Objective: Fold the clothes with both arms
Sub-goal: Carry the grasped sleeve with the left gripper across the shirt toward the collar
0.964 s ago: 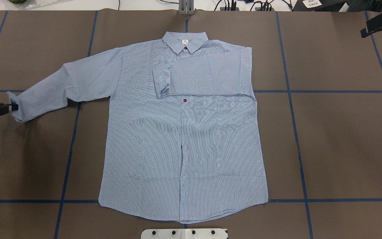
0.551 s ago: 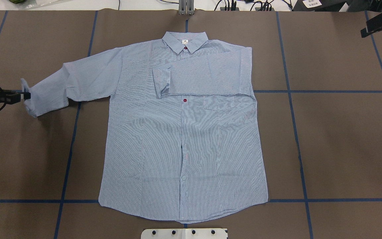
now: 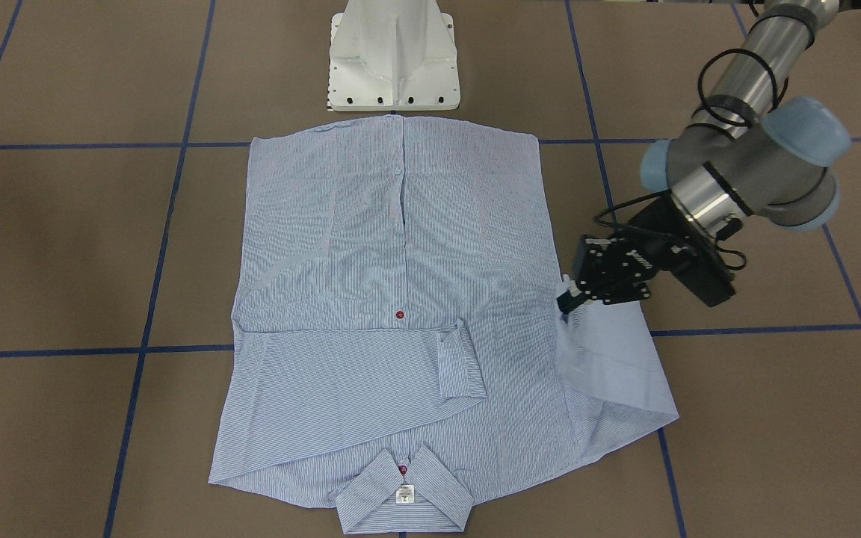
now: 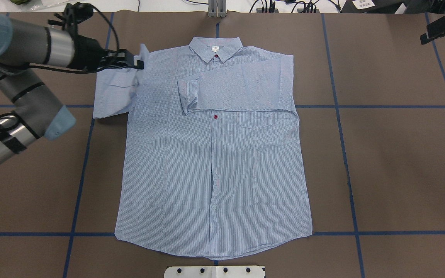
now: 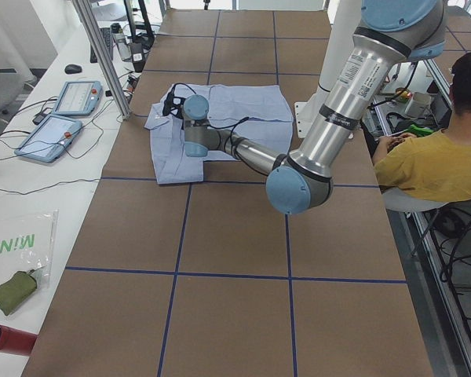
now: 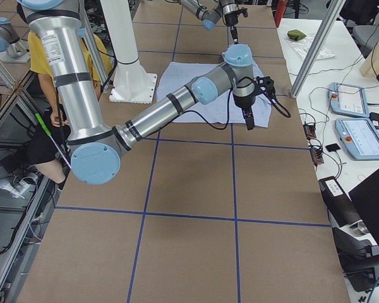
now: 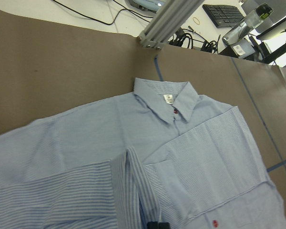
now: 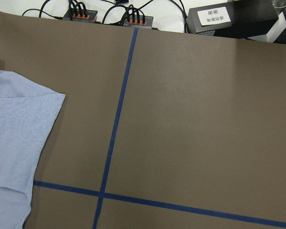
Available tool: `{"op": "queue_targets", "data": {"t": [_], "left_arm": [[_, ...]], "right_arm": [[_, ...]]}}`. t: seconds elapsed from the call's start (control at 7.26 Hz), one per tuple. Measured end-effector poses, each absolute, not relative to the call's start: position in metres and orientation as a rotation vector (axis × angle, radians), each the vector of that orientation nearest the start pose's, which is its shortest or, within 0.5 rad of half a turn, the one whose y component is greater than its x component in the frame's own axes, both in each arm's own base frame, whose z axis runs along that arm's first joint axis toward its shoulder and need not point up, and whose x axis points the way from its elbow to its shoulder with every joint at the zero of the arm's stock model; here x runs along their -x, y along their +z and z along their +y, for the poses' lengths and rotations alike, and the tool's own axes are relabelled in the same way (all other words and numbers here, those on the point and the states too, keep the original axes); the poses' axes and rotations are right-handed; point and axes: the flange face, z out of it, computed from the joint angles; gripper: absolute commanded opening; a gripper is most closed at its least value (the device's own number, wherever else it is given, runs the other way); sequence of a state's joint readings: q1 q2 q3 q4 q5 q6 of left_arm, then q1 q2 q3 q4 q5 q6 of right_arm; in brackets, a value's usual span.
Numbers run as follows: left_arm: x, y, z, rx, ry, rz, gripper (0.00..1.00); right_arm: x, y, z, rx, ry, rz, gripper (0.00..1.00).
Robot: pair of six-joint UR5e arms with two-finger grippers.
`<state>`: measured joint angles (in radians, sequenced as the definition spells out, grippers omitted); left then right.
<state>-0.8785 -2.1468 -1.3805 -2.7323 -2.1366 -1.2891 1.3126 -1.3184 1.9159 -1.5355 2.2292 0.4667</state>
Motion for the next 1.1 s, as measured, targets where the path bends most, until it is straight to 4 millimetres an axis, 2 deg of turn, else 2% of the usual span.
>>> {"op": "queue_targets", "data": {"t": [0.14,0.28,0.41,0.69,0.96,1.1], "left_arm": [[-0.418,0.221,-0.57,-0.408,-0.075,1.489,0.0],[-0.453,0.178,-0.561,-0.389,-0.111,1.479,0.0],[-0.476,0.155,-0.553,-0.384,-0.129,1.47,0.0],[-0.513,0.129,-0.543,-0.382,-0.165,1.437,0.0],[-0.562,0.122,-0.525,-0.393,-0.197,1.391,0.0],[-0.596,0.124,-0.503,-0.406,-0.205,1.367,0.99]], "right_arm": [[0.072,0.359,-0.557,-0.342,-0.013,-0.809,1.0],[0.072,0.36,-0.557,-0.34,-0.013,-0.809,1.0],[0.073,0.36,-0.557,-0.339,-0.013,-0.809,1.0],[0.073,0.361,-0.557,-0.337,-0.012,-0.809,1.0],[0.073,0.362,-0.558,-0.336,-0.011,-0.808,1.0],[0.073,0.362,-0.558,-0.335,-0.01,-0.808,1.0]]}}
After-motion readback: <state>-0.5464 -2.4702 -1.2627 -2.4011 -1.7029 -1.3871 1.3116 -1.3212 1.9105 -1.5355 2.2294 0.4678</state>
